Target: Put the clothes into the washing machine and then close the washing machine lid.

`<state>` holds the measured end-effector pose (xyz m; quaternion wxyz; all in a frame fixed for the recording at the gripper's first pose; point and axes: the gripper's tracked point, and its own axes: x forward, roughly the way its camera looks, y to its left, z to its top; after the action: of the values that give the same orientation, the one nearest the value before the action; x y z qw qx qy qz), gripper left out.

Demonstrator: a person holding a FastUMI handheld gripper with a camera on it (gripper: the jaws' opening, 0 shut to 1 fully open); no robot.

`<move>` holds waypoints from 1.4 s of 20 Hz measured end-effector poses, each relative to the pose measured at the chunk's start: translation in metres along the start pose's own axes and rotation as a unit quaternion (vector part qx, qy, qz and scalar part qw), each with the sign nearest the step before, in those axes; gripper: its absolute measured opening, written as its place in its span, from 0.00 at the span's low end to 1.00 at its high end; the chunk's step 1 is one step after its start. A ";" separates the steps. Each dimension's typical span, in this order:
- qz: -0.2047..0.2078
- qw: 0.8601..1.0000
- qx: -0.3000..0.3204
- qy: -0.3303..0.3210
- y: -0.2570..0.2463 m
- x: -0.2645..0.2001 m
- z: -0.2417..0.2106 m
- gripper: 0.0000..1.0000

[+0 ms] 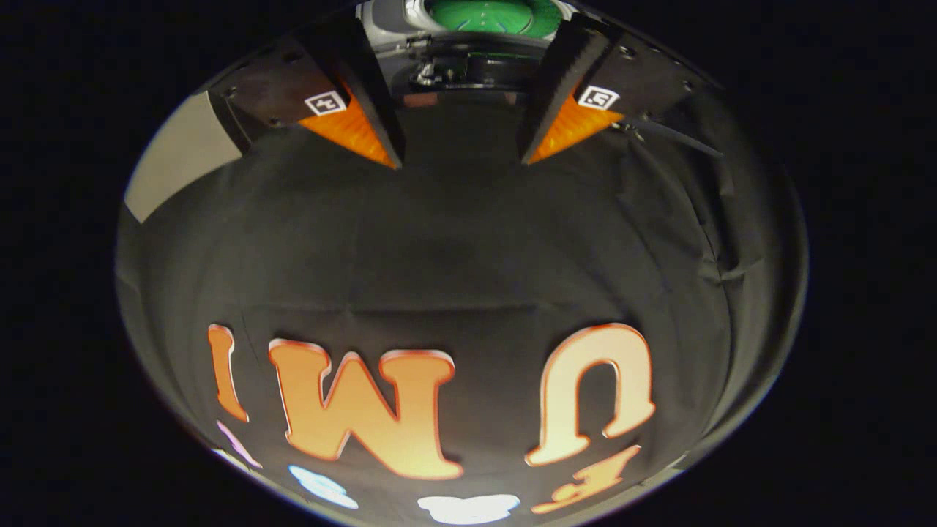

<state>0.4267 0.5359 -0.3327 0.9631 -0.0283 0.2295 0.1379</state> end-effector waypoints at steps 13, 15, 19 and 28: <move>-0.005 0.996 0.000 -0.084 -0.003 -0.087 -0.028 0.99; -0.002 0.996 -0.001 -0.084 -0.001 -0.097 -0.036 0.99; 0.011 0.996 -0.002 -0.085 -0.002 -0.119 -0.055 0.99; 0.024 0.997 -0.006 -0.078 0.000 -0.139 -0.083 0.99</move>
<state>0.2714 0.4909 -0.3437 0.9743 -0.0175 0.1531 0.1642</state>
